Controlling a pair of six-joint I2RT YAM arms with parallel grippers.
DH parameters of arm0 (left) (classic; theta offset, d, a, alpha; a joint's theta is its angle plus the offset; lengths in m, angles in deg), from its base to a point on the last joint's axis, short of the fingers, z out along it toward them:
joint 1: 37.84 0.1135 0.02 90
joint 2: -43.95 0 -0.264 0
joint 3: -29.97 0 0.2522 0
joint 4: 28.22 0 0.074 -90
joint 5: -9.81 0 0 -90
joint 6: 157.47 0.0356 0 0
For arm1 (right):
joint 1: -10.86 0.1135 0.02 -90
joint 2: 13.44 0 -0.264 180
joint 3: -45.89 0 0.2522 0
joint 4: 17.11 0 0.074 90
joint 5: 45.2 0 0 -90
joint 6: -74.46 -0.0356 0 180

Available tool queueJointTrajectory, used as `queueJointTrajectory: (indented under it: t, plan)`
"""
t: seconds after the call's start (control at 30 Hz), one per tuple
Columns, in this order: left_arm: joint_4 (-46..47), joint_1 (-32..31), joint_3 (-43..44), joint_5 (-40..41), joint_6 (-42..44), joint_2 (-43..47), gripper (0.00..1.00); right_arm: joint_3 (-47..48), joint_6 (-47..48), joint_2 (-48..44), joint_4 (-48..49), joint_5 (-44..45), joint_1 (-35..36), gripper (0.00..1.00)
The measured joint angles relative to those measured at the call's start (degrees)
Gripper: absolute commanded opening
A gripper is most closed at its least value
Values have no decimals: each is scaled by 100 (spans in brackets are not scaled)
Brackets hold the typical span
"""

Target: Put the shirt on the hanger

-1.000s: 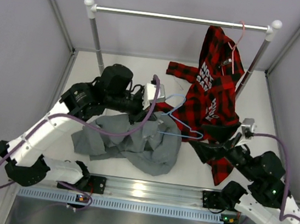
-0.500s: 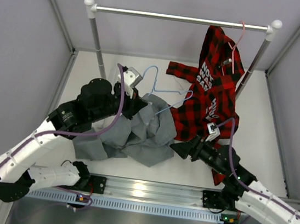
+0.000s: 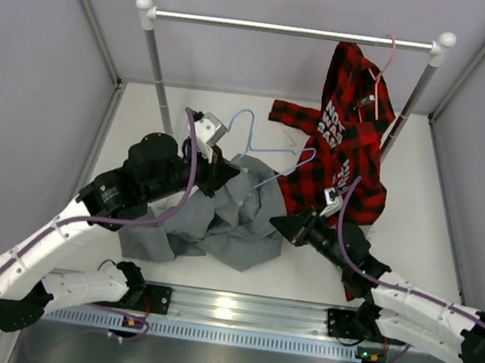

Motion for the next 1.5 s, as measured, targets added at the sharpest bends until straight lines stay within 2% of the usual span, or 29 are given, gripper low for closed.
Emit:
queueJointTrajectory:
  t: [0.13,0.27,0.43,0.67,0.73,1.03,1.27,1.5]
  plan:
    - [-15,0,-22,74,50,92,0,46,162,-308,-240,404,0,0]
    - [-92,0,-229,59,175,472,0,555,590,-848,-1174,1067,-2,0]
    - [-271,-2,-634,-424,400,1220,0,1447,1274,-1123,-2297,1779,-192,0]
    - [-323,-7,-1069,-702,713,2057,0,3235,2024,-59,-3716,1377,-625,0]
    - [-319,-4,-1198,-660,780,2203,0,3491,2131,151,-3954,1250,-671,0]
    - [-507,-7,-1563,-356,922,2238,0,4098,2553,378,-4898,837,-951,0]
    - [-535,-7,-1582,-120,1058,2079,0,4765,3088,745,-5375,1038,-960,0]
    - [-551,-17,-1587,-7,1102,1808,0,4813,3366,957,-5709,1351,-955,0]
